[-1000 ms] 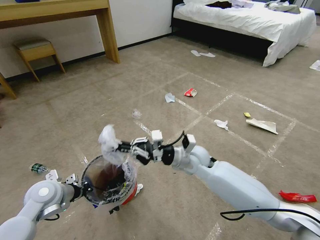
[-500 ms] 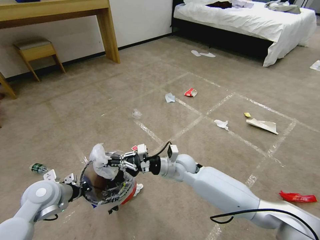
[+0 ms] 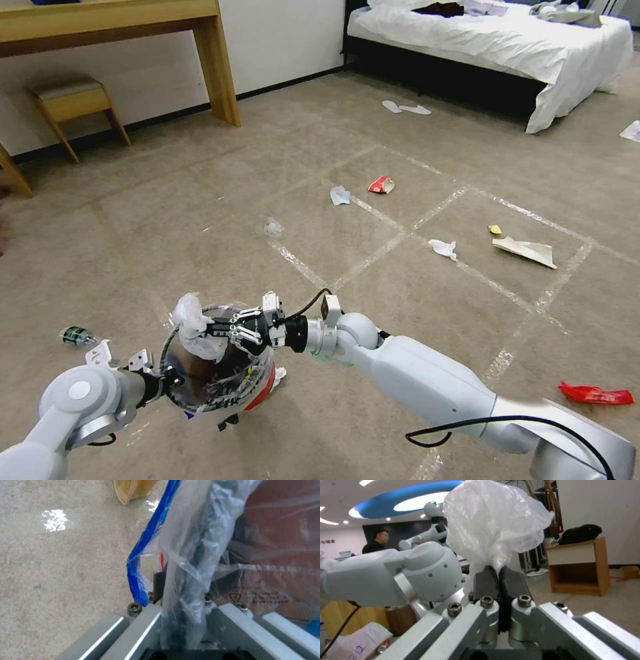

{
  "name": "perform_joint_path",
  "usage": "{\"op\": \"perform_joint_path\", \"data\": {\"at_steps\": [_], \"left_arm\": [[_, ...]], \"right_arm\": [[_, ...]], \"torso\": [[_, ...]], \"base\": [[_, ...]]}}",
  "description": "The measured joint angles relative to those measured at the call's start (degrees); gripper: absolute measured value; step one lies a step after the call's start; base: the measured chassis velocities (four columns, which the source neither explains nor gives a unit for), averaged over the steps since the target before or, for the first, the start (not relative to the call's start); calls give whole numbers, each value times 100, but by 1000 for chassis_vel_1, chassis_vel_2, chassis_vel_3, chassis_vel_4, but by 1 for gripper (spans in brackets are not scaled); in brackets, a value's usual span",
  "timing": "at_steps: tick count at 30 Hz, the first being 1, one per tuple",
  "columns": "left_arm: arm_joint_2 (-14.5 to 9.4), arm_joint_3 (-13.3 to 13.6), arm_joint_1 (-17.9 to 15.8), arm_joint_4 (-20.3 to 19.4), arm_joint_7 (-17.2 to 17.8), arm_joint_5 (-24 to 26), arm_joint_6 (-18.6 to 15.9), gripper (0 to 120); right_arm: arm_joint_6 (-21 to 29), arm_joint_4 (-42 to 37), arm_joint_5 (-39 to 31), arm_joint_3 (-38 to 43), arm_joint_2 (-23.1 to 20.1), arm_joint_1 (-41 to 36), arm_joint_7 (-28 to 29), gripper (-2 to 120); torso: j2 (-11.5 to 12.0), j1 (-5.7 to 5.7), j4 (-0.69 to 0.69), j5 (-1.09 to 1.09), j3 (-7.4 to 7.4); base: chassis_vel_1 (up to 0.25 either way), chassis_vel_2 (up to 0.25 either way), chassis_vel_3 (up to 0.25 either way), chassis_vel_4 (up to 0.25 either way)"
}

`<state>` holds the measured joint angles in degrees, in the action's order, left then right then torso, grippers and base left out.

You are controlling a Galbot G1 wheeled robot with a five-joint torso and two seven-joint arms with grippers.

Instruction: Pick up the trash bin and place the garbage on the floor into it.

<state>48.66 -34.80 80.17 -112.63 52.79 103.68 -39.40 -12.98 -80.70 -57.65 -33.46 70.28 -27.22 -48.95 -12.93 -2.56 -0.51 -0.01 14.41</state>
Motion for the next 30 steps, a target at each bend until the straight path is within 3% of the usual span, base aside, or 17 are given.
{"op": "perform_joint_path", "data": {"at_steps": [7, 9, 12, 14, 18, 20, 22, 23, 27, 30], "left_arm": [[-11, -42, 26, -9, 1, 3, 0, 0], [-14, -40, 15, -8, 1, 2, -1, 0], [-19, -34, -1, -7, 1, 3, -1, 0], [-37, -25, -22, -3, 7, 9, 0, 0], [-49, -39, -25, 16, 8, 14, 2, 0], [-52, -49, -14, 25, 6, 14, 2, 0], [-52, -49, -12, 25, 6, 13, 2, 0], [-52, -49, -7, 26, 5, 10, 2, 0], [-58, -50, -7, 23, 5, 10, 2, 0], [-76, -70, 9, 17, 7, 13, 2, 0]], "right_arm": [[-59, 98, 135, -9, 22, 13, 36, 6], [-86, 120, 178, -16, 30, -4, 57, 17], [-93, 139, 193, -21, 36, -7, 52, 23], [-95, 174, 217, -22, 44, -11, 37, 34], [-99, 176, 237, -17, 29, -26, 55, 44], [-120, 176, 253, -12, 4, -39, 93, 59], [-113, 176, 258, -9, 2, -41, 93, 59], [-91, 176, 278, -3, -2, -47, 85, 67], [-83, 182, 288, -2, -1, -61, 81, 77], [-81, 189, 296, 4, 7, -70, 95, 95]], "torso": [[0, 0, 0, 0, 0], [0, 0, 0, 0, 0], [0, 0, 0, 0, 0], [0, 0, 0, 0, 0], [0, 0, 0, 0, 0], [0, 0, 0, 0, 0], [0, 0, 0, 0, 0], [0, 0, 0, 0, 0], [0, 0, 0, 0, 0], [0, 0, 0, 0, 0]], "base": [[0, 0, 0, 0], [0, 0, 0, 0], [0, 0, 0, 0], [0, 0, 0, 0], [0, 0, 0, 0], [0, 0, 0, 0], [0, 0, 0, 0], [0, 0, 0, 0], [0, 0, 0, 0], [0, 0, 0, 0]]}}
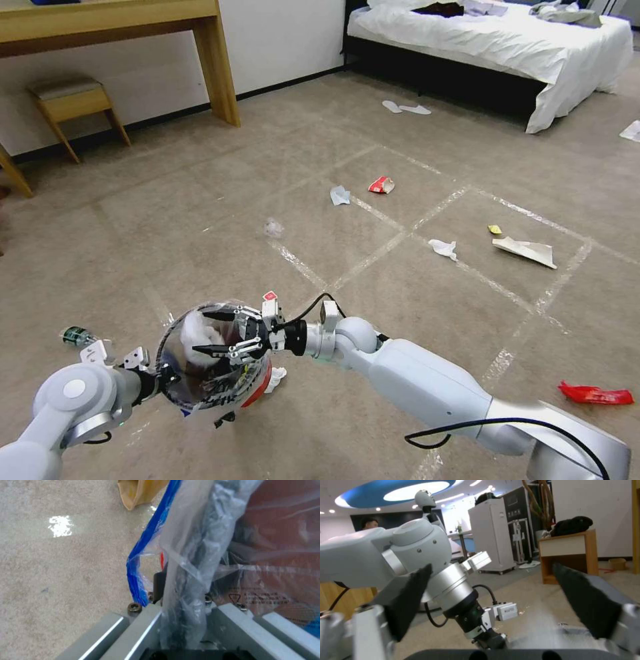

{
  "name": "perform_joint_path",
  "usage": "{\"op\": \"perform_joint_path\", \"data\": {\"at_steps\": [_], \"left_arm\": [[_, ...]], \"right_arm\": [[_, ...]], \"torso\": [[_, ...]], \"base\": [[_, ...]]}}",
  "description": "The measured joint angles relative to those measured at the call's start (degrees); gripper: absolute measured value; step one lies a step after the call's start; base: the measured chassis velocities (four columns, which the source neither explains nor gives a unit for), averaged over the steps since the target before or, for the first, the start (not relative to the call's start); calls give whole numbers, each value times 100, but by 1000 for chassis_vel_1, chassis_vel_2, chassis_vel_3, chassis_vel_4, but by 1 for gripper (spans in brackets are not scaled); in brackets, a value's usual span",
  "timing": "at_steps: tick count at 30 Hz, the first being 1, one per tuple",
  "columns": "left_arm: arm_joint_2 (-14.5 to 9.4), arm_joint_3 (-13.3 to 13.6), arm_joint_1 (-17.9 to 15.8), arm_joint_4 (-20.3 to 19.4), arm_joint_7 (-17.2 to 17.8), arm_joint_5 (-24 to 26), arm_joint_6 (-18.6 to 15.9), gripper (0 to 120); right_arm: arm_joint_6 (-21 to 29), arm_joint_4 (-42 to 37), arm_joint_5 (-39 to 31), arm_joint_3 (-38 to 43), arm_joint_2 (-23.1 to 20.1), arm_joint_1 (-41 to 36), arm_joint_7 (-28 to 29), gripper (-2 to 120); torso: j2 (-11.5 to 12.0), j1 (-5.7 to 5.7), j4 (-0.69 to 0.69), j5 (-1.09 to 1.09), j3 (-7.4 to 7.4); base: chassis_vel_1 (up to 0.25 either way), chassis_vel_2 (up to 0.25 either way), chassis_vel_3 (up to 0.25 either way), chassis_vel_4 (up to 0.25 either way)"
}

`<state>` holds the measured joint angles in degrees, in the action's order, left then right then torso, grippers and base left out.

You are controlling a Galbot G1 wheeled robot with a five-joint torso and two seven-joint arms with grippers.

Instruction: Pick up the trash bin and place the garbage on the floor into it.

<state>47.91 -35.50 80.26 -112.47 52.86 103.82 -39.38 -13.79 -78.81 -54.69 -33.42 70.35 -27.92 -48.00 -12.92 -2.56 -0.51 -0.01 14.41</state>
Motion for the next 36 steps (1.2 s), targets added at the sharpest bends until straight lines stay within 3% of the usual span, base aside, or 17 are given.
{"op": "perform_joint_path", "data": {"at_steps": [6, 23, 32, 35, 36], "left_arm": [[-3, -5, 19, -4, 5, -2, 0, 0], [-33, -43, 63, -18, 27, -3, -2, 0], [-182, -124, 115, 18, 93, -20, -52, 0], [-233, -160, 129, 25, 124, -26, -94, 0], [-260, -181, 130, 29, 159, -26, -119, 0]], "right_arm": [[-25, 23, 19, 7, -2, 2, 12, 100], [-111, 24, -7, 244, 33, -16, 25, 100], [-141, -434, -1, 1543, -267, -195, 419, 100], [-208, -591, 99, 2069, -358, -356, 874, 100], [-282, -718, 234, 2478, -422, -520, 1281, 100]], "torso": [[0, 0, 0, 0, 0], [0, 0, 0, 0, 0], [-1, 0, -1, -1, 0], [-1, 0, -1, -1, 0], [0, 0, 0, -1, 0]], "base": [[0, 0, 0, 0], [0, 0, 0, 0], [0, 0, 0, 0], [0, 0, 0, 0], [0, 0, 0, 0]]}}
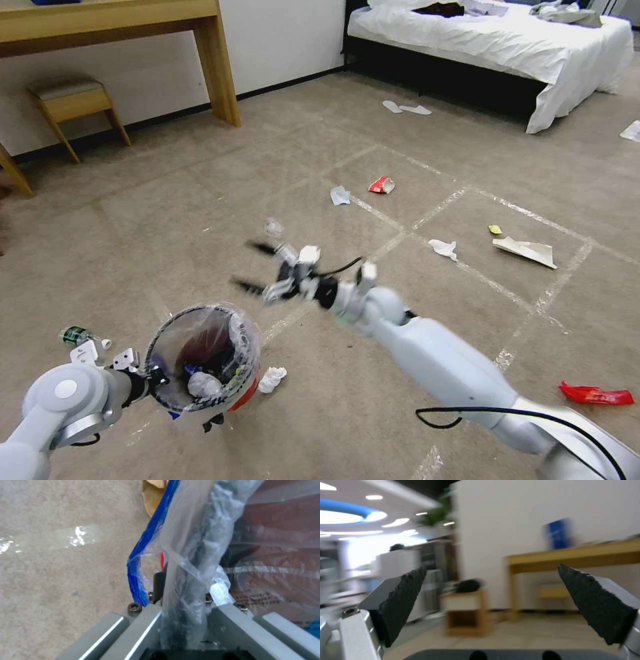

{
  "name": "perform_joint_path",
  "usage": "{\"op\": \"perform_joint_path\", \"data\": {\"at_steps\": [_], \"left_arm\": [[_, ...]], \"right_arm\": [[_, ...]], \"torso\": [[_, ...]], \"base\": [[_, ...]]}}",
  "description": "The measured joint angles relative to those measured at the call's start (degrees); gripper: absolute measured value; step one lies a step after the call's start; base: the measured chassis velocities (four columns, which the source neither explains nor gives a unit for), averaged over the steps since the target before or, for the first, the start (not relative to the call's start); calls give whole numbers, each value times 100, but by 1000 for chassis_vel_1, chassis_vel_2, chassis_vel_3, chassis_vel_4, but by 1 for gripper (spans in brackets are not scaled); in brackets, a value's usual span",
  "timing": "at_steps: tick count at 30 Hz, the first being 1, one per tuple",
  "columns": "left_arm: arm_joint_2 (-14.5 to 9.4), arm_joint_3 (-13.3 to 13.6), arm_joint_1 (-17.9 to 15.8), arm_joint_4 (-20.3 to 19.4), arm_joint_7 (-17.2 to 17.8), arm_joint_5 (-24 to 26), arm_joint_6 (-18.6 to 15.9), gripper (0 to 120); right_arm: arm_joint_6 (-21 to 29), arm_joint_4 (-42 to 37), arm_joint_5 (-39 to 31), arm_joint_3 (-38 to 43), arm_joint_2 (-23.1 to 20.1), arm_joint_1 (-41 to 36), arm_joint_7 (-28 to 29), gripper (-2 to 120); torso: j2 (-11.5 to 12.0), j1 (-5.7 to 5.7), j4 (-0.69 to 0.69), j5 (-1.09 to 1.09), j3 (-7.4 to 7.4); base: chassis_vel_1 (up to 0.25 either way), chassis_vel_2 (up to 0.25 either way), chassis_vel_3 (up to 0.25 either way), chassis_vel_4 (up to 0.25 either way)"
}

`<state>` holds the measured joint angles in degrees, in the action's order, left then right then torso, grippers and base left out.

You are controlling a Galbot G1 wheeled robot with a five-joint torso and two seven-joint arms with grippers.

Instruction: Pick up the trash bin and place the garbage on the floor into it.

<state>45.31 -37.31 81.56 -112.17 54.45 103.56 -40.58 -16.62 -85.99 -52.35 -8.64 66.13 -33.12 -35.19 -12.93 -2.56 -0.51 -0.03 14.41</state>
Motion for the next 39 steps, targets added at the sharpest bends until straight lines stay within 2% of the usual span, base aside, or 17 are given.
{"op": "perform_joint_path", "data": {"at_steps": [1, 4, 6, 7, 9, 10, 13, 25, 39], "left_arm": [[-17, -25, 0, 3, 24, 3, -16, 0], [-33, -43, 4, 4, 29, 0, -28, 0], [-60, -63, 20, 4, 30, -24, -58, 0], [-60, -63, 20, 4, 30, -24, -58, 0], [-57, -75, 24, 5, 32, -56, -78, 0], [-57, -75, 24, 5, 32, -56, -78, 0], [-6, -101, 28, 4, 34, -66, -86, 0], [200, -181, 48, -27, -4, -53, -106, 0], [445, -163, 82, -104, 1, -84, -54, 0]], "right_arm": [[-51, -113, 186, 354, -70, -160, 372, 100], [-80, -192, 350, 599, -116, -277, 656, 100], [-263, -345, 1017, 1172, -173, -623, 1486, 100], [-263, -345, 1017, 1172, -173, -623, 1486, 100], [-348, -498, 1649, 1663, -138, -1068, 2073, 100], [-348, -498, 1649, 1663, -138, -1068, 2073, 100], [-381, -745, 2406, 2443, 48, -1851, 2634, 100], [-932, -1245, 2893, 3730, 629, -3272, 2966, 100], [-1556, -1196, 3633, 4150, 1218, -4195, 2815, 100]], "torso": [[0, 0, 1, 0, 0], [0, 0, -1, 0, 0], [-1, 0, -2, 0, 0], [-1, 0, -2, 0, 0], [-1, 0, 1, 0, 0], [-1, 0, 1, 0, 0], [-1, 0, -2, 0, -1], [-2, 0, 0, 1, -1], [-1, 0, 0, 2, -1]], "base": [[0, 0, 0, 0], [0, 0, 0, 0], [0, 0, 0, 0], [0, 0, 0, 0], [0, 0, 0, 0], [0, 0, 0, 0], [0, 0, 0, 0], [0, 0, 0, 0], [0, 0, 0, 0]]}}
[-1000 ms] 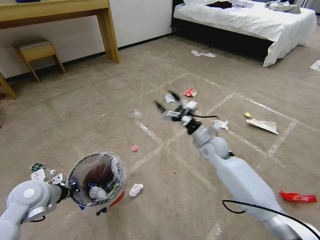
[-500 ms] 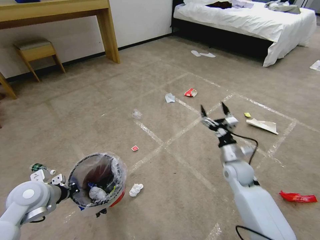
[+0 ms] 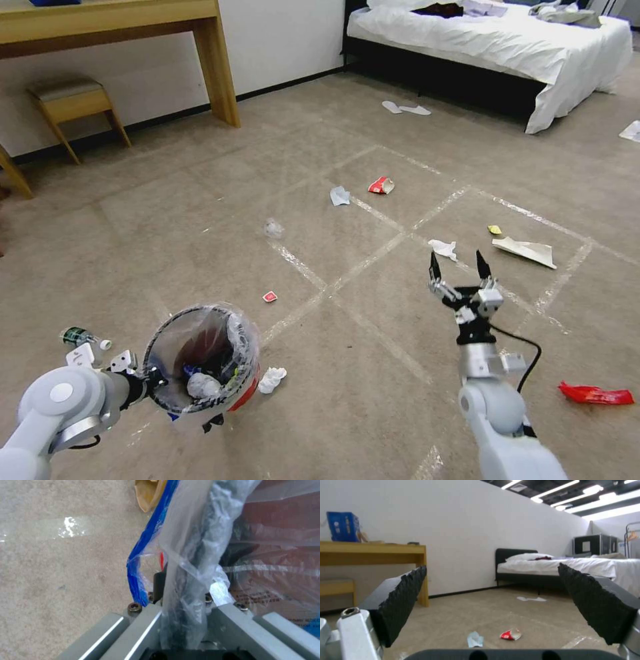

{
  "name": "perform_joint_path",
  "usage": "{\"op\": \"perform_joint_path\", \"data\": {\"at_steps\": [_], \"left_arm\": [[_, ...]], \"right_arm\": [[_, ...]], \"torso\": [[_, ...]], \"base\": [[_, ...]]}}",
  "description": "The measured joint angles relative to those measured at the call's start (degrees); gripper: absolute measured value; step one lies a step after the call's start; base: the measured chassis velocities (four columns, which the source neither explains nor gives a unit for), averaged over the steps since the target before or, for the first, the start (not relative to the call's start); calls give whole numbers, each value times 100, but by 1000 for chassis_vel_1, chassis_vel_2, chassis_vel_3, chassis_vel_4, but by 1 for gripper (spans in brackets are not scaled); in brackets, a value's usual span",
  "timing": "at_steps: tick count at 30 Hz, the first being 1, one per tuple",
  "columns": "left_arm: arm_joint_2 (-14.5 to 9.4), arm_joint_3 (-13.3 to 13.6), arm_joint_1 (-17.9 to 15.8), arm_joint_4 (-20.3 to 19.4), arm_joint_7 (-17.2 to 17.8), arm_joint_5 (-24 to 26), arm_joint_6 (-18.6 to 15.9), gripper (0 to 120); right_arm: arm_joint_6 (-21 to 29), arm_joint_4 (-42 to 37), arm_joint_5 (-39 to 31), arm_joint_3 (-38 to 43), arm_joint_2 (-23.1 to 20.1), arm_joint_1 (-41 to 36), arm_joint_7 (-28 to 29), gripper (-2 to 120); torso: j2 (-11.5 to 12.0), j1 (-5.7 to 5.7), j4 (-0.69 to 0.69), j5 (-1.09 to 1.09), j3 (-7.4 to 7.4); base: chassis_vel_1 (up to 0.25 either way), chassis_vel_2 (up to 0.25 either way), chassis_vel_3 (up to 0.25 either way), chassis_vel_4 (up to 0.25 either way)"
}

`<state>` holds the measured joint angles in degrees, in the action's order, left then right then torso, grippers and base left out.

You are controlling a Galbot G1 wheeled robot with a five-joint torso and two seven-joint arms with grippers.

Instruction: Pick up the trash bin and place the garbage on the floor into it.

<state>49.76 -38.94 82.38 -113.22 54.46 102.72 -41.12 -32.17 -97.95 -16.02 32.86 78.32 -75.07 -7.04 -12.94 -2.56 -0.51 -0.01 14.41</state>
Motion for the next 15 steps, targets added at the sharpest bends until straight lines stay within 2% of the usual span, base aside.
{"op": "perform_joint_path", "data": {"at_steps": [15], "left_arm": [[1, -60, 121, -163, -3, -61, 27, 0]], "right_arm": [[-252, 79, 106, 91, 231, -332, -322, 100]], "torso": [[1, 0, 0, 0, 0]], "base": [[0, 0, 0, 0]]}}
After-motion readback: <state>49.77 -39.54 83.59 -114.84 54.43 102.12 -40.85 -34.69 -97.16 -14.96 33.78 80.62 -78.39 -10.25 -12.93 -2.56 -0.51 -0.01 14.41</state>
